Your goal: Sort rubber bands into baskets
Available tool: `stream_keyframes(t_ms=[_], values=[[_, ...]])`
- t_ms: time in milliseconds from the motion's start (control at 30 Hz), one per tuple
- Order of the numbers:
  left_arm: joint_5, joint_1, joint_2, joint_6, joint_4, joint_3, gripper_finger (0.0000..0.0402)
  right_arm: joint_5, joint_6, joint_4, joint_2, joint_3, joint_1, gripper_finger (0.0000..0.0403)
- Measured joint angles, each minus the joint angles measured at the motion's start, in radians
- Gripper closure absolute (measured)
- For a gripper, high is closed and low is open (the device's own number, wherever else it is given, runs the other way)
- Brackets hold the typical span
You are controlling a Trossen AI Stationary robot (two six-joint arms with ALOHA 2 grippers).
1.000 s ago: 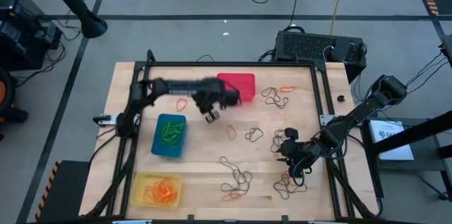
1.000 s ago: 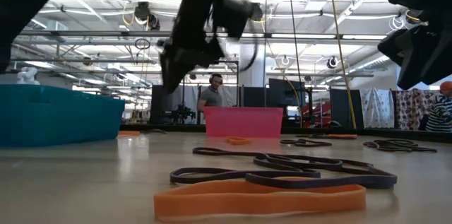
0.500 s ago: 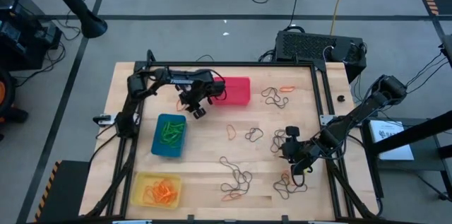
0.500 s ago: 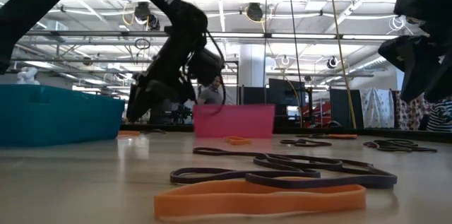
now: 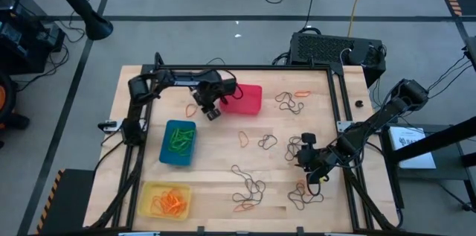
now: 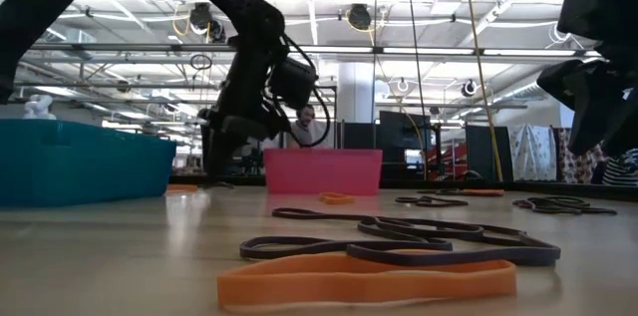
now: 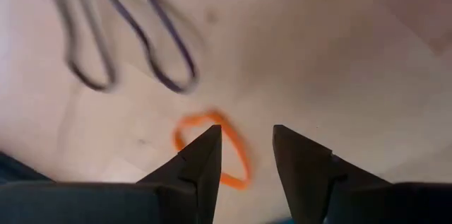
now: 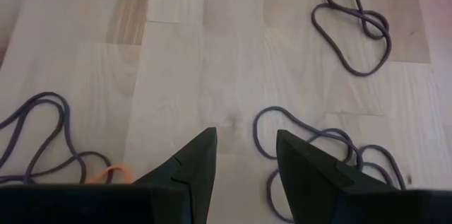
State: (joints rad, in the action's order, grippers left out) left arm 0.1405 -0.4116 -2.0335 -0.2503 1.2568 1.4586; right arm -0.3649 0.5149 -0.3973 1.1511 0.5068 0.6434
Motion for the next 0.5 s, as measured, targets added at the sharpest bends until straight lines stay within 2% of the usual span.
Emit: stream_keyframes(t_ms=[233, 400, 500], values=[[0.031, -0.033, 0.159, -0.011, -0.149, 0.000, 0.0265, 0.003, 0.000, 0.002, 0.000, 0.000, 0.000, 0.0261], [0.149, -0.082, 0.234, -0.217, 0.033, -0.010, 0.0265, 0.004, 0.004, 0.003, 0.000, 0.000, 0.000, 0.0261], [0.114, -0.097, 0.234, -0.271, 0.068, -0.047, 0.0265, 0.001, -0.001, 0.006, 0.000, 0.000, 0.000, 0.0261]])
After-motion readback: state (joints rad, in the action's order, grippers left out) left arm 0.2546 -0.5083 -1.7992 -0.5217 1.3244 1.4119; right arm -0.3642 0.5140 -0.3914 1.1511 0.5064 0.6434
